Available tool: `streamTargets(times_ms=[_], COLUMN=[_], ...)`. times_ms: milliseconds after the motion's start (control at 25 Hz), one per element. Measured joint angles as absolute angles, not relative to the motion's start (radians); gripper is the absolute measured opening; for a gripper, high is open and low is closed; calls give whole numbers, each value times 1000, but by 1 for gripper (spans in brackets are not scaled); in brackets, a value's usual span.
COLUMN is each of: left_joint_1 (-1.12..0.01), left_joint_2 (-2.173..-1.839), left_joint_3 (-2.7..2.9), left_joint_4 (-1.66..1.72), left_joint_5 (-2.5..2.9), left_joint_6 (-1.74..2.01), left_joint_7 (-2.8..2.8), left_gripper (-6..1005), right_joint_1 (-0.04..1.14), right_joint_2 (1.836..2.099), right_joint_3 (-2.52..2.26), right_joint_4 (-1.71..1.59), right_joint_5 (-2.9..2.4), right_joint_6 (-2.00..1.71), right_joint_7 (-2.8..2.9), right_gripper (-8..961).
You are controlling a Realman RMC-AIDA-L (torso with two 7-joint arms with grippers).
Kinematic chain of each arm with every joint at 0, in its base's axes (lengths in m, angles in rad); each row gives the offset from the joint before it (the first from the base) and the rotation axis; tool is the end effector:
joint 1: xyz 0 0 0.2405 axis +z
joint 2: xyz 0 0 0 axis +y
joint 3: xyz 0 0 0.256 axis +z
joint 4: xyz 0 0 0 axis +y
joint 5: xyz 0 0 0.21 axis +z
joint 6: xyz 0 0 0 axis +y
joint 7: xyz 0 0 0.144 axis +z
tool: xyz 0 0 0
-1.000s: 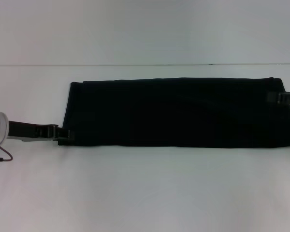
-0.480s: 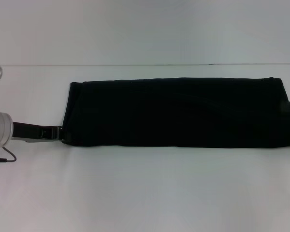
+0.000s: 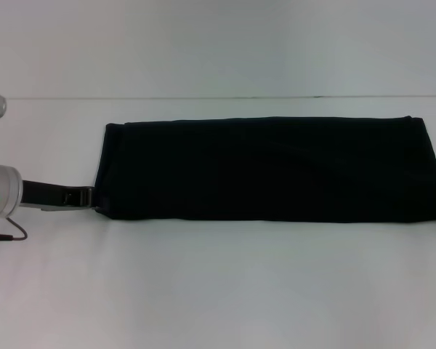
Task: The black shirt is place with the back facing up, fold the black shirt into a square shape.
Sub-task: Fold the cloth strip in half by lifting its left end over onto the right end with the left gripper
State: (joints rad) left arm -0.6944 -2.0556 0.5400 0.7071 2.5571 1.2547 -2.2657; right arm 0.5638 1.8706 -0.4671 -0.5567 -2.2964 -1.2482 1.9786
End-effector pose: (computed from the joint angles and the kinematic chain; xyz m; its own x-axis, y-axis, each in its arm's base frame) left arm -0.2991 0.3860 0.0218 0.3534 0.8627 0.3618 0.9256 -0.2666 -0.2685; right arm 0.3594 0.3661 0.0923 0.3896 -0.7521 -0.5316 -0.9180 -0.2707 -0.2898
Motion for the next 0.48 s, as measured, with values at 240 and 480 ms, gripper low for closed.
streamTargets(times_ms=[240,480], left_joint_1=[-695,-695], left_joint_2=[-2056,-2056], left_joint_3=[540,540], left_joint_4=[706,702], left_joint_5=[2557,2557], left_joint_6=[1251,1248], left_joint_7=[-2266,-2266], left_gripper=[4,3], right_joint_1=[557,555], right_joint_2=[1873,1879], right_joint_3=[-466,-468], right_joint_4=[-549,-546], right_joint_5=[-2312,-2320], right_joint_6=[-1235,-1236], right_joint_7=[1979,1980], right_gripper=[776,777])
